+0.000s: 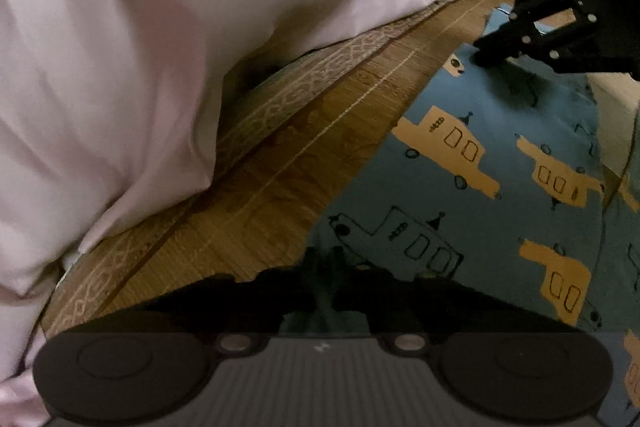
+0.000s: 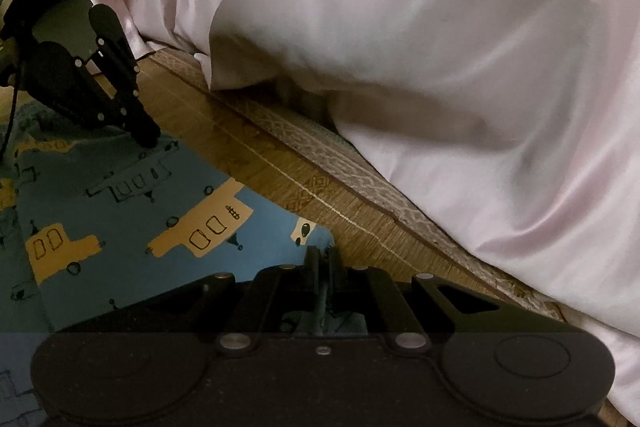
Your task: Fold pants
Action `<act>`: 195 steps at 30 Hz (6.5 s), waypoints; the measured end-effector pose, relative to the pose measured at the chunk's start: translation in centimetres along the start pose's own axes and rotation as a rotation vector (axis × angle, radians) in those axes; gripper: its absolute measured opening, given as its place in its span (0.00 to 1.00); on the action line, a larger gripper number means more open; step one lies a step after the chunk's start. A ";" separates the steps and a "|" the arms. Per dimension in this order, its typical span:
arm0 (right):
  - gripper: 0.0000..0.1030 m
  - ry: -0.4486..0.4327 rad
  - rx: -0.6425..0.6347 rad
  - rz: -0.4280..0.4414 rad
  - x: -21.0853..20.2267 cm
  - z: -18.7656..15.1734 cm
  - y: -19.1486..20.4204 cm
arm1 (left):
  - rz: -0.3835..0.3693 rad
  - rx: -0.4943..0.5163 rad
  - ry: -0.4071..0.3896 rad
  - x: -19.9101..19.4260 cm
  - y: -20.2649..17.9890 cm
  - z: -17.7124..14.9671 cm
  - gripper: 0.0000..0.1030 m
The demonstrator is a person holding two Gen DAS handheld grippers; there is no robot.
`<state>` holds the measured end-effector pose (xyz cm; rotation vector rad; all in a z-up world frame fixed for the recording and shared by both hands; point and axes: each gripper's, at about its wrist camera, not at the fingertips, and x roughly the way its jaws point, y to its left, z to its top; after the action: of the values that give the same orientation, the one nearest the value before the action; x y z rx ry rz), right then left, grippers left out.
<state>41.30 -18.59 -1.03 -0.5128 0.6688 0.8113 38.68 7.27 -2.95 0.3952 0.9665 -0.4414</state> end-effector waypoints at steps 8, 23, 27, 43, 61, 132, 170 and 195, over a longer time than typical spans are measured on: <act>0.03 -0.035 -0.031 -0.096 0.9 1.1 0.6 | 0.127 -0.030 -0.059 -0.7 0.0 0.3 0.01; 0.20 0.058 -0.059 -0.241 10.7 5.8 -0.7 | 0.330 -0.080 -0.116 1.4 2.2 2.3 0.27; 0.55 -0.027 0.005 -0.132 8.9 5.4 -1.9 | 0.296 -0.122 -0.217 -1.8 5.2 -0.5 0.61; 0.65 0.096 0.054 0.063 13.4 9.1 -6.5 | 0.058 -0.180 -0.054 -2.8 10.3 -6.6 0.35; 0.01 0.092 0.100 0.083 12.5 9.5 -10.8 | 0.300 -0.208 -0.066 -4.9 8.0 -6.2 0.00; 0.25 0.006 0.252 -0.154 -18.2 -10.3 19.7 | 0.249 0.096 -0.088 -17.6 -13.4 -21.6 0.00; 0.36 0.134 0.480 -0.171 -21.0 -10.5 19.4 | 0.121 0.009 -0.091 -18.1 -12.5 -21.8 0.19; 0.72 0.250 0.387 0.009 -11.1 0.3 4.3 | -0.521 -0.348 -0.239 -8.0 -22.3 -8.5 0.19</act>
<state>32.37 -21.27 6.42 -0.2598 1.0344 0.6094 17.16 -5.78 -3.26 -0.2311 0.8852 -0.7578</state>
